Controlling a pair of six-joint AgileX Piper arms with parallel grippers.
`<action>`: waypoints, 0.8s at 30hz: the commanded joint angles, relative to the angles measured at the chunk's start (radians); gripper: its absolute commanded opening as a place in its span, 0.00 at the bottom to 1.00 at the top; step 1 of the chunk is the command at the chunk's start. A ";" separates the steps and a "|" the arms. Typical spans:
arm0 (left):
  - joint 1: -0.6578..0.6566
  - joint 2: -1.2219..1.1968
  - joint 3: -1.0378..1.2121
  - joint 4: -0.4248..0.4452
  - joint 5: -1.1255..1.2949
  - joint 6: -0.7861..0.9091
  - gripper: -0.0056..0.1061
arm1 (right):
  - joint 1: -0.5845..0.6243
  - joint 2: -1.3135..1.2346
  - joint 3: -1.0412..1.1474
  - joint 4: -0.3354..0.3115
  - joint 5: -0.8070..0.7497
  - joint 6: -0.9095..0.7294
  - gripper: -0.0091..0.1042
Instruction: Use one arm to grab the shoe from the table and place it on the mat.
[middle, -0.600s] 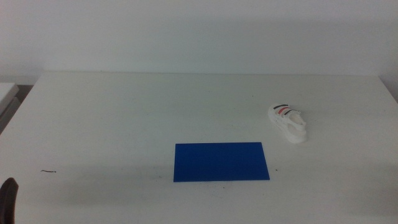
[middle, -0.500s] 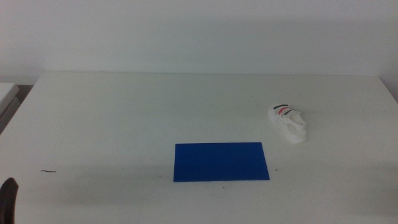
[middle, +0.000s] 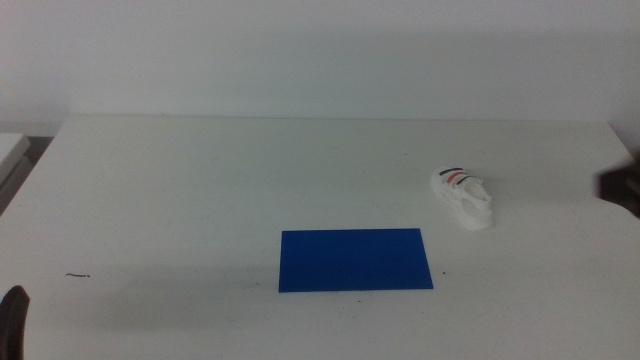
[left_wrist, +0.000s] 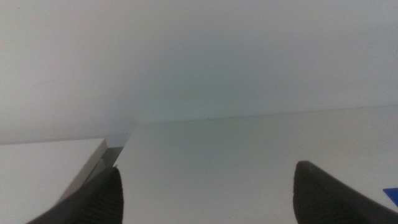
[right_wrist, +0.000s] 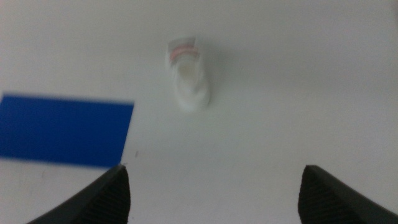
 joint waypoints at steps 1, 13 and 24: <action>0.000 0.005 0.000 -0.004 -0.013 -0.001 0.89 | 0.015 0.181 -0.146 0.008 0.136 0.002 0.87; 0.000 0.005 0.000 -0.004 -0.013 -0.001 0.89 | 0.137 0.873 -0.722 -0.062 0.294 -0.150 0.87; 0.000 0.005 0.000 -0.004 -0.013 -0.001 0.89 | 0.139 1.125 -0.783 -0.116 0.134 -0.161 0.87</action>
